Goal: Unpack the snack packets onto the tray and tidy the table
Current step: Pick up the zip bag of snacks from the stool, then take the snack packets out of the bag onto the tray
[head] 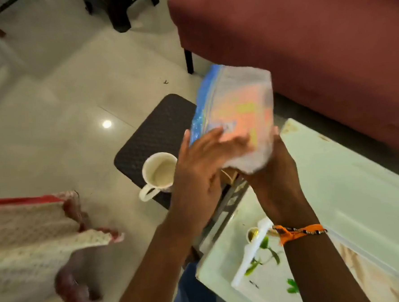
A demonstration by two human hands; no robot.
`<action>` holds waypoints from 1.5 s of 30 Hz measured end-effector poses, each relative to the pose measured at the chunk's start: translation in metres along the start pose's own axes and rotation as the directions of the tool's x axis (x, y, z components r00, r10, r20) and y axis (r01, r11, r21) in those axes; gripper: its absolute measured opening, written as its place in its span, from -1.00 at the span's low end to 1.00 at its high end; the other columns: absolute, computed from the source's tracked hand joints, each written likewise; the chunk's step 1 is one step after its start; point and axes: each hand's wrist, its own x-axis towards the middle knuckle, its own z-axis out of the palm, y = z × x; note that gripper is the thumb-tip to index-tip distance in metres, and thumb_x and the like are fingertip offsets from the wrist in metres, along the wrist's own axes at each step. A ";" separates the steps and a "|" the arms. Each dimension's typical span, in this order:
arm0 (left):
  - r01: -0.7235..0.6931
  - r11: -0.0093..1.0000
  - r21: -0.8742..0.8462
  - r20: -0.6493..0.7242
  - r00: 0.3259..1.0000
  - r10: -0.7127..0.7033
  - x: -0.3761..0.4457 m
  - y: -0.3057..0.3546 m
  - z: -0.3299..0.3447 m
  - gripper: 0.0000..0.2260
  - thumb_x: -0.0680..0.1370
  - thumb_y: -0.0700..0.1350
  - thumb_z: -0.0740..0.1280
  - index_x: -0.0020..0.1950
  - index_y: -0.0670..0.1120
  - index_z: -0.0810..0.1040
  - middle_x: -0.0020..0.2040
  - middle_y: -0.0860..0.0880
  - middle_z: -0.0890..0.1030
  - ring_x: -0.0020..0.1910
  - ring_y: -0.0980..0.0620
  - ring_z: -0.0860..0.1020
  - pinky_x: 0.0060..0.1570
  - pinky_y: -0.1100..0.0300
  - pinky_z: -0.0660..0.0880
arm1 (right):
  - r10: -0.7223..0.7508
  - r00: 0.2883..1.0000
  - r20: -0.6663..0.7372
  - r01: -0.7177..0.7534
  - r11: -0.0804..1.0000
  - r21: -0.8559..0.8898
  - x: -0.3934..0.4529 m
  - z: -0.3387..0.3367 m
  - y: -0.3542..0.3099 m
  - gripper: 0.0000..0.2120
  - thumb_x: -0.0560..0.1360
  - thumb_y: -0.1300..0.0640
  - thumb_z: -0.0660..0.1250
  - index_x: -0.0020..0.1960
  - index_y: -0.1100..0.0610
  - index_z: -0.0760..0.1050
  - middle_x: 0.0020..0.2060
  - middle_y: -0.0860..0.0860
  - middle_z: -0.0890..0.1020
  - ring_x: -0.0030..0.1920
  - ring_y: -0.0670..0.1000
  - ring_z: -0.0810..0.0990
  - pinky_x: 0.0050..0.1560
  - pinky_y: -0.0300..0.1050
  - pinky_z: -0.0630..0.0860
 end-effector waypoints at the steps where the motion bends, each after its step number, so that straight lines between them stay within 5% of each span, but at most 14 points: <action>1: -0.059 0.996 0.073 0.040 0.998 0.056 -0.015 0.012 0.011 -0.65 0.53 -0.25 0.12 0.15 0.04 0.58 0.19 0.19 0.53 0.38 0.05 0.36 0.48 -0.11 0.03 | 0.037 0.999 0.007 -0.038 0.994 0.098 -0.012 -0.014 -0.003 -0.49 0.50 -0.11 0.12 0.35 0.13 0.35 0.19 0.08 0.57 0.14 0.06 0.57 0.17 -0.02 0.54; 4: -0.164 0.972 0.167 0.164 0.977 0.137 -0.064 0.048 0.045 -0.66 0.61 -0.11 0.07 0.01 0.12 0.64 0.11 0.20 0.63 0.39 -0.06 0.36 0.37 -0.38 0.07 | 0.205 0.968 0.144 -0.242 0.912 0.332 -0.057 -0.061 -0.009 -0.33 0.41 -0.25 0.12 0.37 0.14 0.33 0.30 0.19 0.49 0.21 0.17 0.54 0.13 0.06 0.56; 8: -0.212 0.967 0.141 0.308 0.938 0.161 -0.128 0.093 0.089 -0.59 0.62 -0.08 0.03 -0.09 0.13 0.68 0.09 0.19 0.64 0.36 -0.12 0.40 0.29 -0.39 0.21 | 0.324 0.939 0.111 -0.342 0.860 0.379 -0.123 -0.133 0.007 -0.39 0.42 -0.05 0.22 0.39 0.20 0.29 0.15 0.20 0.53 -0.14 0.10 0.66 -0.28 -0.15 0.62; 11: -0.164 0.986 0.028 0.472 0.872 0.131 -0.170 0.120 0.110 -0.76 0.41 -0.19 0.36 -0.01 0.08 0.66 0.20 0.14 0.59 0.41 -0.09 0.31 0.34 -0.30 0.23 | 0.339 0.941 0.008 -0.321 0.882 0.345 -0.164 -0.173 0.027 -0.43 0.43 0.09 0.25 0.38 0.25 0.27 0.16 0.24 0.49 -0.18 0.09 0.64 -0.30 -0.18 0.61; 14: 0.037 0.988 -0.150 0.559 0.828 0.054 -0.201 0.138 0.118 -0.54 0.25 -0.16 0.36 0.13 0.11 0.54 0.34 0.18 0.43 0.47 0.13 0.15 0.48 0.14 0.05 | 0.256 0.963 -0.083 -0.219 0.924 0.313 -0.199 -0.202 0.048 -0.52 0.45 0.15 0.26 0.34 0.26 0.31 0.10 0.25 0.55 -0.16 0.11 0.66 -0.25 -0.14 0.62; 18: 0.441 0.831 -0.338 0.348 0.879 -0.325 -0.215 0.148 0.131 -0.68 0.47 -0.09 0.25 0.19 0.18 0.40 0.29 0.19 0.37 0.34 0.20 0.31 0.29 0.39 0.24 | 0.172 0.960 -0.222 -0.134 0.975 0.177 -0.230 -0.221 0.072 -0.49 0.37 0.22 0.33 0.31 0.22 0.36 0.10 0.24 0.59 -0.03 0.16 0.66 -0.15 0.02 0.64; 23: 0.838 0.432 -0.332 0.353 0.536 -0.767 -0.211 0.116 0.140 -0.80 0.51 -0.26 0.25 -0.04 0.03 0.56 -0.06 0.04 0.60 -0.10 0.08 0.58 -0.14 0.21 0.50 | 0.146 0.954 -0.263 -0.105 0.981 0.163 -0.248 -0.218 0.106 -0.35 0.29 0.22 0.40 0.35 0.13 0.30 0.19 0.22 0.57 0.06 0.14 0.64 -0.12 -0.02 0.64; 26: 0.802 0.570 -0.180 0.378 0.591 -0.712 -0.209 0.095 0.124 -0.79 0.50 -0.22 0.30 -0.14 0.10 0.58 -0.17 0.13 0.62 -0.25 0.25 0.59 -0.29 0.36 0.52 | 0.137 0.954 -0.266 -0.105 0.986 0.133 -0.246 -0.207 0.127 -0.33 0.27 0.21 0.42 0.34 0.11 0.30 0.20 0.21 0.56 0.10 0.16 0.62 -0.05 0.05 0.64; 30: 0.795 0.570 -0.209 0.497 0.588 -0.639 -0.216 0.093 0.103 -0.83 0.49 -0.21 0.33 -0.16 0.08 0.59 -0.39 0.19 0.62 -0.43 0.29 0.53 -0.43 0.43 0.45 | 0.113 0.959 -0.259 -0.109 0.994 0.030 -0.244 -0.180 0.145 -0.34 0.30 0.26 0.46 0.35 0.11 0.31 0.24 0.18 0.54 0.19 0.15 0.56 0.15 0.09 0.54; 34: 0.788 0.574 -0.223 0.523 0.594 -0.611 -0.225 0.106 0.103 -0.69 0.47 -0.33 0.31 -0.01 0.09 0.56 -0.36 0.12 0.54 -0.49 0.23 0.47 -0.45 0.40 0.41 | 0.104 0.963 -0.250 -0.130 0.988 -0.089 -0.244 -0.161 0.148 -0.71 0.53 0.24 0.19 0.24 0.09 0.40 0.10 0.07 0.57 0.05 -0.08 0.58 0.08 -0.16 0.52; 37: 0.749 0.638 -0.175 0.499 0.627 -0.599 -0.229 0.121 0.108 -0.57 0.45 -0.31 0.29 0.25 0.07 0.48 -0.18 0.06 0.56 -0.24 0.11 0.55 -0.22 0.26 0.50 | 0.193 0.938 -0.287 -0.229 0.969 -0.097 -0.253 -0.155 0.136 -0.71 0.56 -0.03 0.11 0.21 0.02 0.45 0.17 0.03 0.57 0.19 -0.05 0.51 0.22 -0.10 0.42; 39: 0.722 0.665 -0.193 0.517 0.650 -0.557 -0.231 0.133 0.111 -0.57 0.48 -0.25 0.29 0.28 0.13 0.43 0.04 0.06 0.60 0.04 0.03 0.58 0.02 0.11 0.54 | 0.115 0.964 -0.239 -0.146 0.982 -0.116 -0.266 -0.152 0.128 -0.64 0.46 -0.19 0.19 0.12 -0.04 0.54 0.12 -0.08 0.64 0.18 -0.10 0.55 0.21 -0.14 0.47; 42: 0.703 0.673 -0.231 0.535 0.670 -0.515 -0.233 0.146 0.113 -0.55 0.50 -0.28 0.26 0.34 0.07 0.40 0.22 -0.02 0.58 0.16 -0.05 0.54 0.10 0.03 0.50 | -0.047 0.947 -0.317 -0.022 0.977 -0.212 -0.280 -0.150 0.120 -0.85 0.50 0.08 0.24 0.03 -0.02 0.54 -0.04 -0.08 0.65 0.04 -0.07 0.61 0.11 -0.11 0.55; 45: 0.682 0.696 -0.225 0.488 0.697 -0.525 -0.235 0.146 0.107 -0.55 0.49 -0.30 0.23 0.30 0.10 0.44 0.21 -0.01 0.57 0.13 -0.02 0.56 0.18 0.04 0.50 | -0.096 0.888 -0.449 -0.018 0.970 -0.243 -0.285 -0.149 0.113 -0.69 0.54 0.37 0.12 0.24 0.19 0.43 0.06 0.06 0.56 0.06 0.06 0.58 -0.07 -0.21 0.56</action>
